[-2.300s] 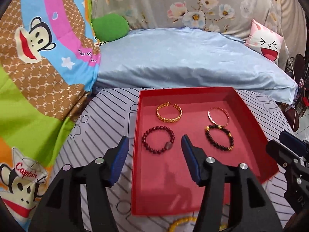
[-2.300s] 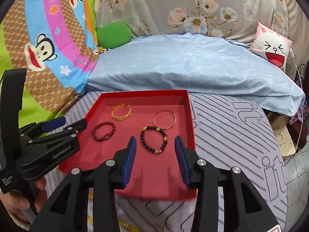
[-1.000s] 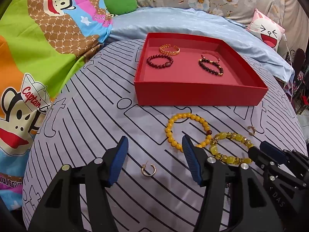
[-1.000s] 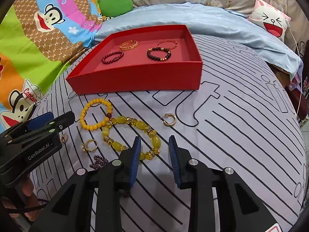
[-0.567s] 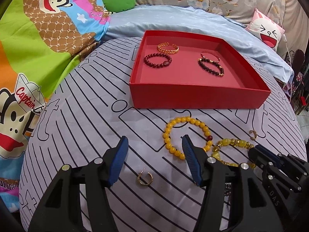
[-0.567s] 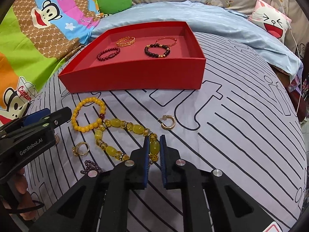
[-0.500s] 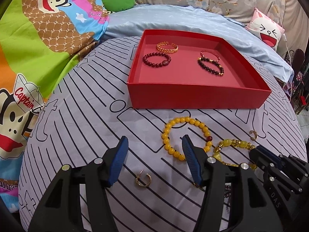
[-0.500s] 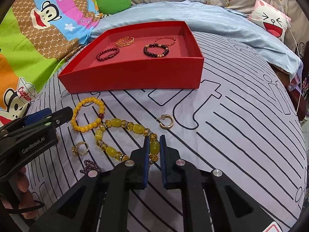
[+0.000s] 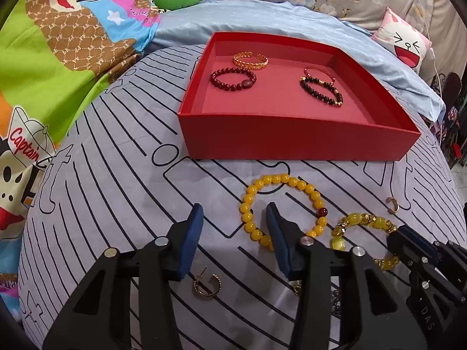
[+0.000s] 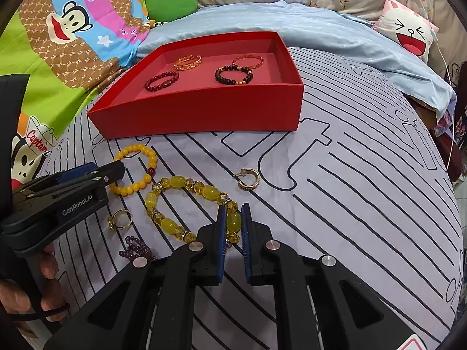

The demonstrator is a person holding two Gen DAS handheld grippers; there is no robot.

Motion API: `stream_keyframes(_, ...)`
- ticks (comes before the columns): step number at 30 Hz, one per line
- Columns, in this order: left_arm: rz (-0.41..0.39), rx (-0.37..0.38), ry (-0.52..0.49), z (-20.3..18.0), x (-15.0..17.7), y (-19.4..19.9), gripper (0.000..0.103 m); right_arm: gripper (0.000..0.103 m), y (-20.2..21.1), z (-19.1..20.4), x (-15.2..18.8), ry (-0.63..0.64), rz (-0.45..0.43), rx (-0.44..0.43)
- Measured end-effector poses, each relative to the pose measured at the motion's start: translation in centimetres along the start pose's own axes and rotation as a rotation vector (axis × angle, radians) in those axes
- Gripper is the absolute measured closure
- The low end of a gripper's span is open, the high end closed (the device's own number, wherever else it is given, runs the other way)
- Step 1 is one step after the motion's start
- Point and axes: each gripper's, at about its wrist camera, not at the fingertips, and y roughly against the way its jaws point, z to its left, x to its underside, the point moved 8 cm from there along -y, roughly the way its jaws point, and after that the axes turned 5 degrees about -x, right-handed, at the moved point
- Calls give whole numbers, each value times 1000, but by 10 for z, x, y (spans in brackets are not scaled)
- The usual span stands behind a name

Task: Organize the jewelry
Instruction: 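Grasp the yellow bead bracelet with the left tool while the right tool grasps the yellow-crystal bracelet, then lower both yellow bracelets into the red tray and open both tools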

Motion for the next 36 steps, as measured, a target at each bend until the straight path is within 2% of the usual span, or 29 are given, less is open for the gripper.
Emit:
stream_keyframes(5, -7, 8, -15, -3, -1, 0, 81, 93, 0, 0, 0, -1, 1, -1)
stream_keyframes(7, -4, 14, -20, -4, -1, 0, 96, 93, 0, 0, 0, -4, 4, -5)
stream_keyframes(13, 4, 47, -16, -5, -2, 7, 96, 94, 9, 0, -4, -12, -10, -20)
stream_keyframes(21, -35, 119, -19, -11, -20, 49, 96, 94, 49, 8, -32, 4, -88, -40)
stream_keyframes(25, -46, 179, -17, -17, -31, 70, 96, 94, 69, 12, -48, 23, -123, -40)
stream_keyframes(31, -80, 232, -39, -27, -55, 94, 96, 94, 94, 8, -79, 32, -180, -26)
stream_keyframes(36, -137, 256, -52, -36, -93, 107, 96, 94, 100, 6, -118, 37, -229, -26)
